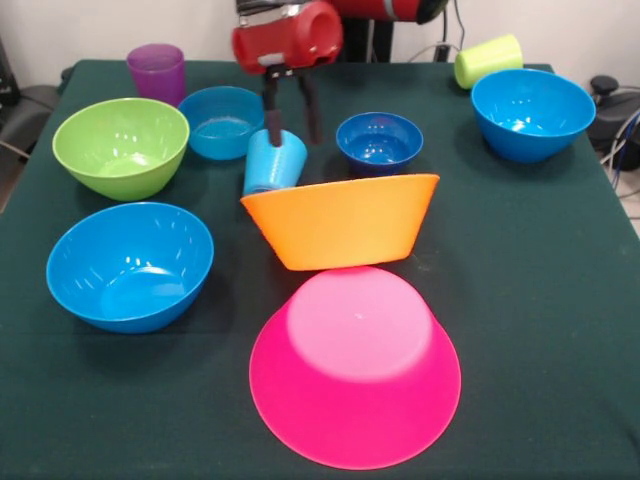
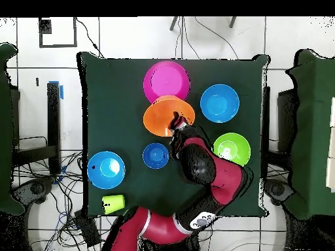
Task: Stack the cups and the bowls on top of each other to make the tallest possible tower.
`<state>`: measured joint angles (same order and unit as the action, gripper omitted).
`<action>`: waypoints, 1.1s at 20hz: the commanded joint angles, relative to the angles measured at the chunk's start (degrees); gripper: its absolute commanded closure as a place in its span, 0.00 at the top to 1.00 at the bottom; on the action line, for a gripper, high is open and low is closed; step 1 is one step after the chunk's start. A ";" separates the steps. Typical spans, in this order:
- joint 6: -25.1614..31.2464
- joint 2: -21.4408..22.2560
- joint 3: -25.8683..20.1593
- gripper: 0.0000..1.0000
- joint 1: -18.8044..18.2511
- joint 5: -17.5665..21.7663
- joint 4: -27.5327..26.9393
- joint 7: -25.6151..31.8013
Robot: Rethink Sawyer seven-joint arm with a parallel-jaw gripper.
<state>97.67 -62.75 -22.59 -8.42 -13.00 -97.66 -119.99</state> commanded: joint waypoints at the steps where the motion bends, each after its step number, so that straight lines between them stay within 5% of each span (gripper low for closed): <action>1: 7.04 -7.42 -19.88 1.00 5.27 -7.02 4.03 -29.36; 10: 17.42 1.13 -23.95 1.00 10.14 -7.88 7.12 -60.96; 22: 5.52 -6.60 -19.56 1.00 11.86 -4.73 5.97 -43.83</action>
<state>104.77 -58.28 -35.20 1.81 -20.60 -94.28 -170.54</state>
